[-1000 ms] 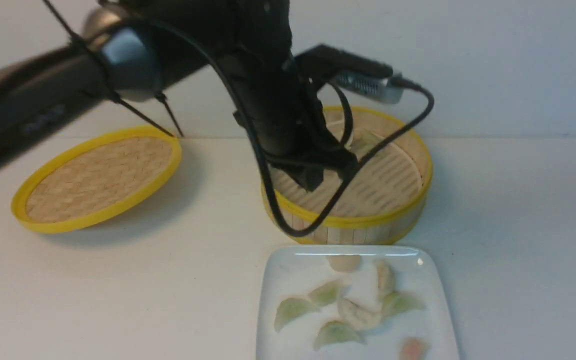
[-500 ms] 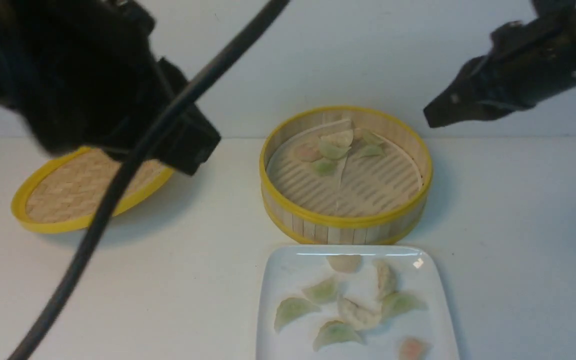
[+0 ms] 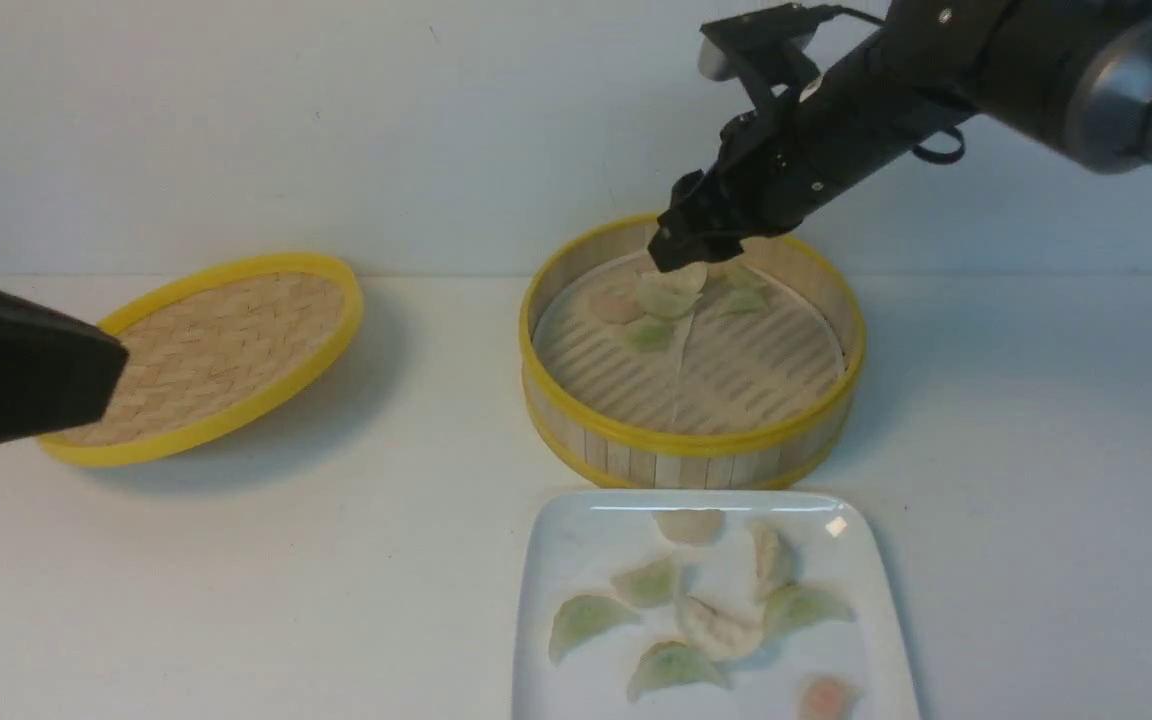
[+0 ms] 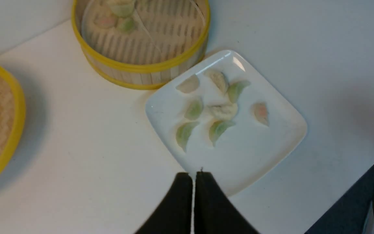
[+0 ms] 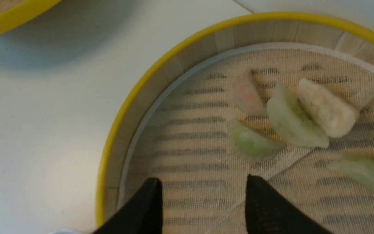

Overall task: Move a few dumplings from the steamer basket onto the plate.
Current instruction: Use the right arm to grab a dumpling from inside the steamer

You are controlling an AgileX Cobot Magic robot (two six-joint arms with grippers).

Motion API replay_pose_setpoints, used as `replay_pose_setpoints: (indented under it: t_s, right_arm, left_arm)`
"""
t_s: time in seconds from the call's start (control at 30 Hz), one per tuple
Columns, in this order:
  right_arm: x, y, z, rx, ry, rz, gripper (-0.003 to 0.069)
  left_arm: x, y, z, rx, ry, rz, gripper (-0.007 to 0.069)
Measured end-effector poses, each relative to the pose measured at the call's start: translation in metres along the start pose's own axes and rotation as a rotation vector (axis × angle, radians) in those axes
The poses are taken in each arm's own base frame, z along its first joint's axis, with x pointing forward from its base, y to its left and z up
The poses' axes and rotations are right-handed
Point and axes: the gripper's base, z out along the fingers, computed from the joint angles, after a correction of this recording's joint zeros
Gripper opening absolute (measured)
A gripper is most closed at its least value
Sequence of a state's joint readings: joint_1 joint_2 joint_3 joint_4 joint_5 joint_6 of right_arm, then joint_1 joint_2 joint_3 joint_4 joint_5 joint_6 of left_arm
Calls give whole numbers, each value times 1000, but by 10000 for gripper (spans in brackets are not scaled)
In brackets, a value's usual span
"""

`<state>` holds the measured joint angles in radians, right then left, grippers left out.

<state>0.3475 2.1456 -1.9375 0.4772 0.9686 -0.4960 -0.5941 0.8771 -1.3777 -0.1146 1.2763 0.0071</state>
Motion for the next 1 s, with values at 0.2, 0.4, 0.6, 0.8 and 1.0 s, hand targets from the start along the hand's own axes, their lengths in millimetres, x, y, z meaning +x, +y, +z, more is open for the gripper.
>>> replay_pose_setpoints:
  t_s: [0.2,0.4,0.6,0.8,1.0]
  right_arm:
    - [11,-14,45,-4,48,16,459]
    - [24,-21,77,-8,85,27,467]
    - [26,-23,91,13,57,-3,468]
    - [27,-27,99,38,24,-9,468]
    - [32,-31,111,37,23,7,468]
  left_arm:
    - [5,5,-12,-70,-34,-8,-6]
    - [5,11,-12,-129,-34,-24,-6]
    - [5,13,-12,-154,-35,-21,-6]
    - [5,13,-12,-158,-35,-27,-6]
    - [5,13,-12,-158,-35,-27,-6]
